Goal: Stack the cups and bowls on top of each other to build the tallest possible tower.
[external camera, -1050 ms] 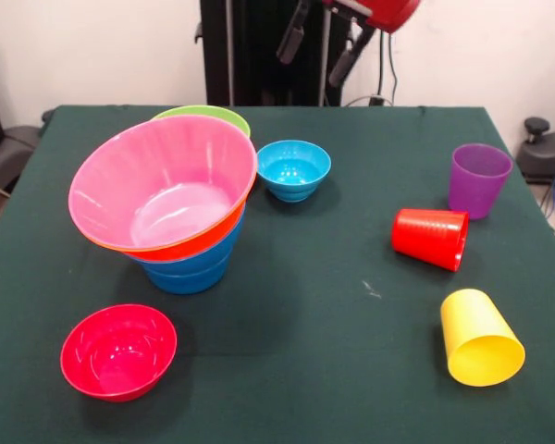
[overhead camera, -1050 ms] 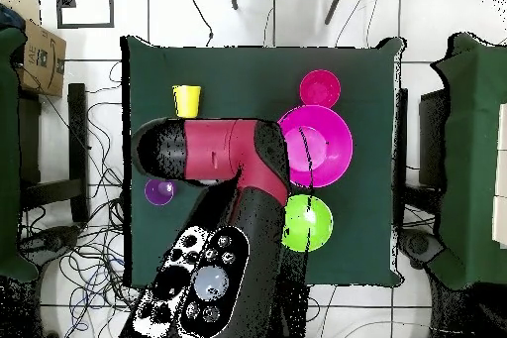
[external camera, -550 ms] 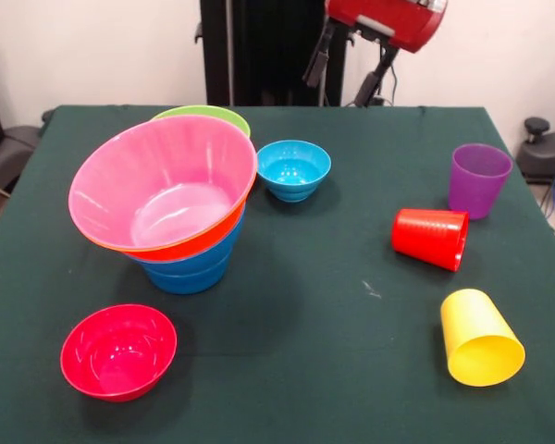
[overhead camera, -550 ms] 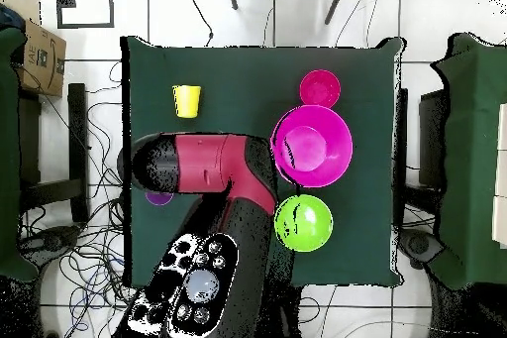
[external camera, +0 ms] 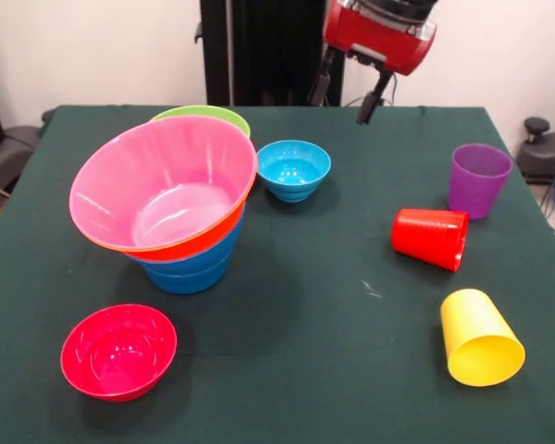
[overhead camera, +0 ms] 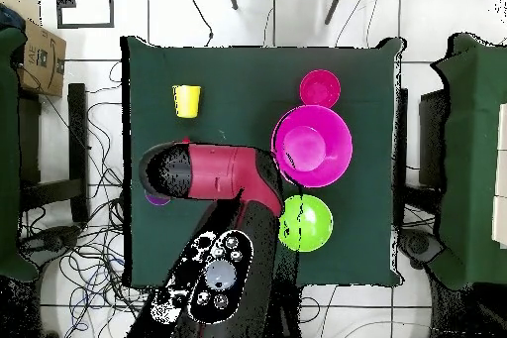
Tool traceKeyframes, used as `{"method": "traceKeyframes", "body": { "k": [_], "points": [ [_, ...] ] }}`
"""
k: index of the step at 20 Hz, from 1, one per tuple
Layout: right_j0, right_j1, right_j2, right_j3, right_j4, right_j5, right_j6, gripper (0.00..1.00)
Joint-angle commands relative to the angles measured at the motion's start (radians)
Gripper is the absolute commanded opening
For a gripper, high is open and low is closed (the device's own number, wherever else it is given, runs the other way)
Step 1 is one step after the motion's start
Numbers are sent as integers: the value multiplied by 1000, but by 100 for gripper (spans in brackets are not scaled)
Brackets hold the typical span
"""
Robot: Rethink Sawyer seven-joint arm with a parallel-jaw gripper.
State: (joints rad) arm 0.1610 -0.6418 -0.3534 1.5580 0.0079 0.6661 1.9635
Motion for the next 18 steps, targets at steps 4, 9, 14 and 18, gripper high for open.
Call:
{"method": "traceKeyframes", "body": {
  "k": [4,9,14,18],
  "points": [
    [-107,38,262,192,122,-63,70,100],
    [-112,29,298,240,158,-101,102,100],
    [-121,19,333,276,192,-113,112,100],
    [-123,-4,357,307,223,-102,118,100]
  ]
}}
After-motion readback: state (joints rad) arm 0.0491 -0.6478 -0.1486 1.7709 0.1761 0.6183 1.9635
